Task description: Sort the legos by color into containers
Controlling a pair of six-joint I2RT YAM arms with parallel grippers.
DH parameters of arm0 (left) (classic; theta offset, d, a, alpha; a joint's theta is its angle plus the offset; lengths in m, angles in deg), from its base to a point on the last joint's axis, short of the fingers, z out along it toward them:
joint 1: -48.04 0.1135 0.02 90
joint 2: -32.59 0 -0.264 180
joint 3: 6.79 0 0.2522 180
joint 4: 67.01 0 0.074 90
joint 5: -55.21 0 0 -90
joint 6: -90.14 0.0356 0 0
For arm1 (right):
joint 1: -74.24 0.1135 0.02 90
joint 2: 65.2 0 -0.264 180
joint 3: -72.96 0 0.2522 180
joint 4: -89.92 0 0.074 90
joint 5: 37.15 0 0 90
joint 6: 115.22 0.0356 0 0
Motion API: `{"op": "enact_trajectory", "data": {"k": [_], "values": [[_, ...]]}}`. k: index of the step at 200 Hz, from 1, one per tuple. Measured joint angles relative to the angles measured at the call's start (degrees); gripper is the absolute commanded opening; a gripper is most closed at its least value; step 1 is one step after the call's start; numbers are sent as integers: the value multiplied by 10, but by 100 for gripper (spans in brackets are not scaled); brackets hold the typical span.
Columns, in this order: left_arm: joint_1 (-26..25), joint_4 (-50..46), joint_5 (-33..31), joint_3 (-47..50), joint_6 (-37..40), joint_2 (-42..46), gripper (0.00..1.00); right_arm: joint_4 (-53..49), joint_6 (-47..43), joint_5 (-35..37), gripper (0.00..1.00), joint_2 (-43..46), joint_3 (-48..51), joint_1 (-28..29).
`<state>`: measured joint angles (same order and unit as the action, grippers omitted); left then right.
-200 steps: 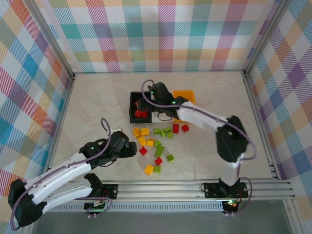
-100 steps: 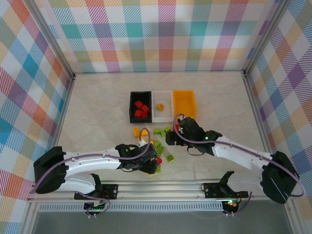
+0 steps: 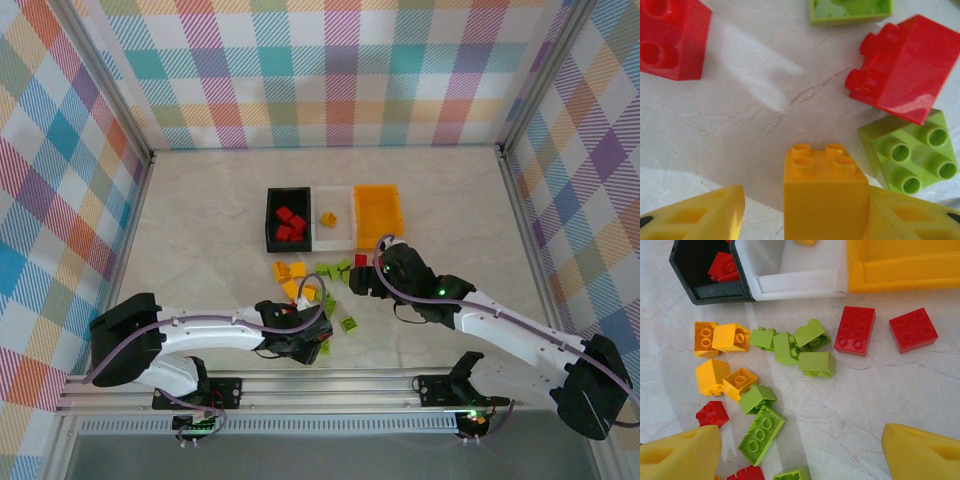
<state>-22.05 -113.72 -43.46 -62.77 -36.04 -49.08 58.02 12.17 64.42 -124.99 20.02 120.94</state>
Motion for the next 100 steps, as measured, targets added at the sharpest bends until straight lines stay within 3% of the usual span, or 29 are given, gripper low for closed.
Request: {"op": "enact_trajectory", "data": {"k": [25, 56, 100], "values": [[0, 2, -4, 0, 0, -3, 51, 0, 4, 1, 84, 0, 0, 0], [0, 1, -4, 0, 1, -9, 60, 0, 8, 6, 84, 0, 0, 0], [2, 2, -3, 0, 2, -18, 39, -8, 16, 22, 84, 0, 0, 0]]}}
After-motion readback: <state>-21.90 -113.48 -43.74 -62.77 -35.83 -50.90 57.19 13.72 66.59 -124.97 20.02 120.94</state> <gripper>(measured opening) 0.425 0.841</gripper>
